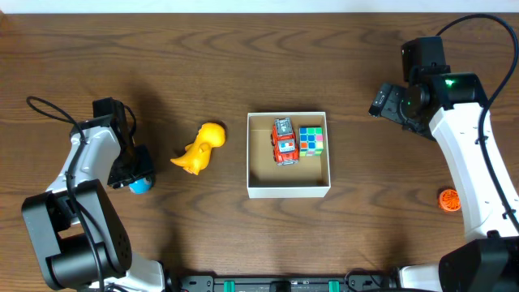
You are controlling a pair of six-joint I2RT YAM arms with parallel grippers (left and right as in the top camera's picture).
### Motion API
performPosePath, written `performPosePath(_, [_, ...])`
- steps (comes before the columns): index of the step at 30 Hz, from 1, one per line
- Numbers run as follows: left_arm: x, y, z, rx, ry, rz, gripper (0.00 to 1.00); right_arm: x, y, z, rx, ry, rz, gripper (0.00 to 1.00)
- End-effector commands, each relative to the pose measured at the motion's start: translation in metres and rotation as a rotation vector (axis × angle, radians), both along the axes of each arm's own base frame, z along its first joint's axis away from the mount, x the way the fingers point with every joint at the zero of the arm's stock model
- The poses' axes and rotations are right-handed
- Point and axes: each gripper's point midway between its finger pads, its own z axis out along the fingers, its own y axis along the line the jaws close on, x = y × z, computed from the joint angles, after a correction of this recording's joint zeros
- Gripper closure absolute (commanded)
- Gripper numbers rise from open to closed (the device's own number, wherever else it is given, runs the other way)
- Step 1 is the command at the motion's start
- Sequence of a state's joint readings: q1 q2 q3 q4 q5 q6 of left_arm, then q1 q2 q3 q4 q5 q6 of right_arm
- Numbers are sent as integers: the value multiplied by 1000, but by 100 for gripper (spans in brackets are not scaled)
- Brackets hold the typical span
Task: Pack container
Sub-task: 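Move the left gripper to the blue-white ball and grasp it, then carry the blue ball with the left gripper into the box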
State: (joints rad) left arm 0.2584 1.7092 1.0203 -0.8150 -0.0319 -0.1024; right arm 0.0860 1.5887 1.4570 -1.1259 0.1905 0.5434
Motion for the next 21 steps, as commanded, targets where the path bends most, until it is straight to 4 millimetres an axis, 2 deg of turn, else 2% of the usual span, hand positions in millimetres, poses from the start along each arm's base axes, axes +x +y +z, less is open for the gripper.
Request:
performPosePath(1, [-5,0,-3,-4,21,1,59,-1,0,-2,-4,8,8,1])
performPosePath(3, [-5,0,-3,-4,19,1,67,-1,-1,-2,-4,8,8,1])
performPosePath(4, [-3,1,-1,-2,15,1,76,-1,-1,-2,-4,8,8,1])
performPosePath(7, [1,1,5,0,4,11,80,-1,-1,-2,-5,8,8,1])
performPosePath(10, [14,-1,27,11,-38,-8,81,-1,-1,-2,-8,8,7,1])
performPosePath(12, [25,-7,48,20,-81,-36,85,-1,-1,-2,-7,7,7,1])
performPosePath(15, [44,-25,90,35,-165,-104,88,-1,-1,-2,-8,7,7,1])
performPosePath(19, [62,-66,145,39,-287,-230,94,-1,-1,-2,-7,7,7,1])
performPosePath(21, [70,-97,169,29,-365,-299,94,-1,-1,-2,-7,5,7,1])
